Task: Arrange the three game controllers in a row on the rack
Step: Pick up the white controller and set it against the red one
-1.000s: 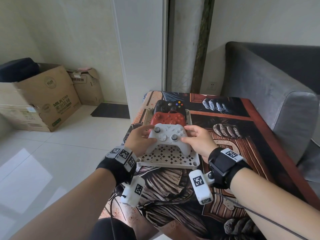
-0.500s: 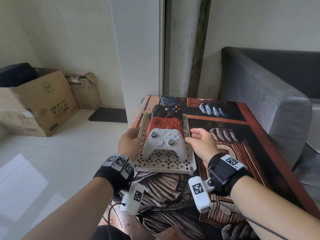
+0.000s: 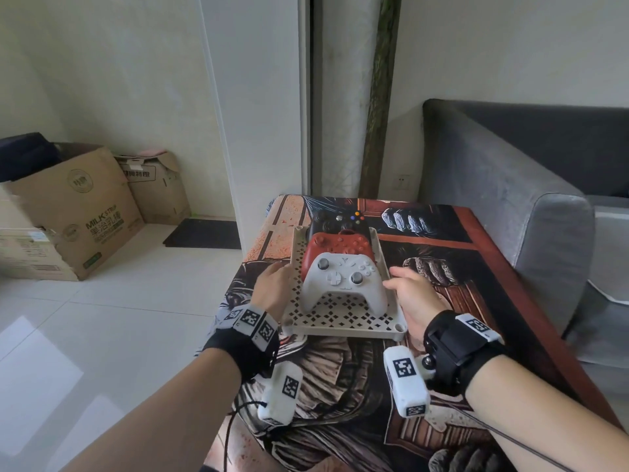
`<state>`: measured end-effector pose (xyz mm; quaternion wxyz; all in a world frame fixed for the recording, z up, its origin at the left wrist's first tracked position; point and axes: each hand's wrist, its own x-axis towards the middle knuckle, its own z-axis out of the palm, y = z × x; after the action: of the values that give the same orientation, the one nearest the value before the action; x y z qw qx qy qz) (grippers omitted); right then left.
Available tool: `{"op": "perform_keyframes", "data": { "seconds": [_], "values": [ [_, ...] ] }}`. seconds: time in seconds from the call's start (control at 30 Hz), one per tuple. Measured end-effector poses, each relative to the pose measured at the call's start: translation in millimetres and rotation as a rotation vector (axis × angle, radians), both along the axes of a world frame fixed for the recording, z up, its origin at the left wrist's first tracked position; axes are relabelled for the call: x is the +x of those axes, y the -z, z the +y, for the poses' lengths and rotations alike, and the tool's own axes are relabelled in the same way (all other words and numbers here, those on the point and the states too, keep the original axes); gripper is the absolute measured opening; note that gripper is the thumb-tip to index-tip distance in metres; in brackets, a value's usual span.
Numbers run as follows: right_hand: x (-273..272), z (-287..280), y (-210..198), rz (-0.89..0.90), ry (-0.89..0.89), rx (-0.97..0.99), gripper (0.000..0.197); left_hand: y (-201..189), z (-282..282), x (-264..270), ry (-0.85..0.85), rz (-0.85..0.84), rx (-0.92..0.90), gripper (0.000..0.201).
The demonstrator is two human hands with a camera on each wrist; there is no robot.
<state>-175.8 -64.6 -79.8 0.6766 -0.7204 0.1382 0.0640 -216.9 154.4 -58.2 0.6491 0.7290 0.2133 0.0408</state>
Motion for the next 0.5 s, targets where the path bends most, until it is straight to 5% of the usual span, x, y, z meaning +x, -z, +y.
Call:
{"op": "perform_keyframes", "data": {
  "seconds": [0.3,0.5],
  "values": [
    [11,-53,3,0.016,0.158,0.068,0.064,0,-53,29,0.127,-0.005,0.037,0.043],
    [19,-69,-1,0.027,0.172,-0.012,0.052,10,-72,47,0.158,-0.012,0.159,0.043]
  ]
}}
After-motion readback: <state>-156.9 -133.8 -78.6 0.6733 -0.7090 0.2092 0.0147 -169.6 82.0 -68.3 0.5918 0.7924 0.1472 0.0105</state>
